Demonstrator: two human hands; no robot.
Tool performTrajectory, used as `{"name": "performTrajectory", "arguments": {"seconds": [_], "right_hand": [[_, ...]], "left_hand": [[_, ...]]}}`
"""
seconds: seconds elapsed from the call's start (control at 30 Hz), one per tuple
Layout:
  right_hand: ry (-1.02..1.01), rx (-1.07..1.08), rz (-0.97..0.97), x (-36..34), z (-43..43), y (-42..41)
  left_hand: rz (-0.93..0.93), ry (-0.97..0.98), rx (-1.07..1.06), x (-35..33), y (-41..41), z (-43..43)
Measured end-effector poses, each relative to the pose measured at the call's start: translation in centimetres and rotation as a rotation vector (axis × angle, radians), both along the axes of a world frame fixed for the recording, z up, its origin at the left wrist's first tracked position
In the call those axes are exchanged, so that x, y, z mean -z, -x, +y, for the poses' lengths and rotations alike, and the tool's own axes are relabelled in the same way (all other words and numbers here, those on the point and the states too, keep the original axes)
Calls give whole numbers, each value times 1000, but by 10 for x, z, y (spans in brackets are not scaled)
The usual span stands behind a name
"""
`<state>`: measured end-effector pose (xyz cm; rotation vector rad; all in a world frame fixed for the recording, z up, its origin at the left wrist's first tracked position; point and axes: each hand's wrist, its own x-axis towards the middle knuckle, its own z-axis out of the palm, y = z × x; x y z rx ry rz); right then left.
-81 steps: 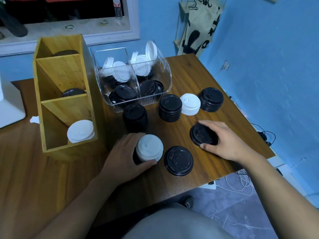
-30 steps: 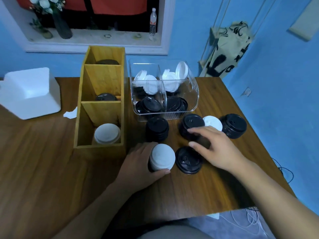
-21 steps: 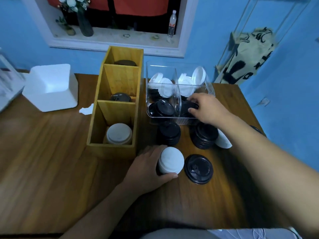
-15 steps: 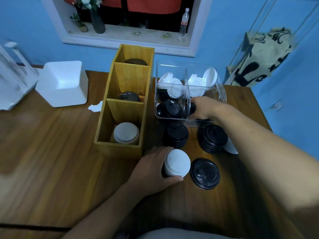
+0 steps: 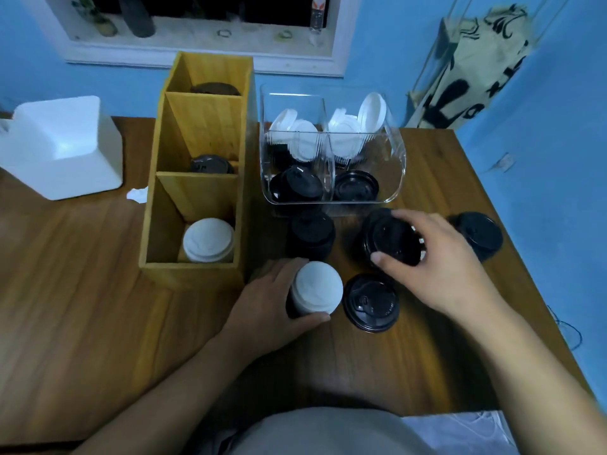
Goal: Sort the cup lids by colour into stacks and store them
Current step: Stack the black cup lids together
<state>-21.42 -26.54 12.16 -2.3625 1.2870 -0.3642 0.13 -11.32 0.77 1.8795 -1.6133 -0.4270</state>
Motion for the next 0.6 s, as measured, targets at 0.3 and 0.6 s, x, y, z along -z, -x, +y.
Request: {"name": "performTrajectory", "arguments": {"seconds": [0.3, 0.6], "right_hand": [[63, 264, 166, 78, 44, 88], [-171, 0, 128, 64, 34, 117]], "left_hand": [[-20, 34, 15, 1, 2, -1], [-29, 18, 28, 4, 2, -2]]}}
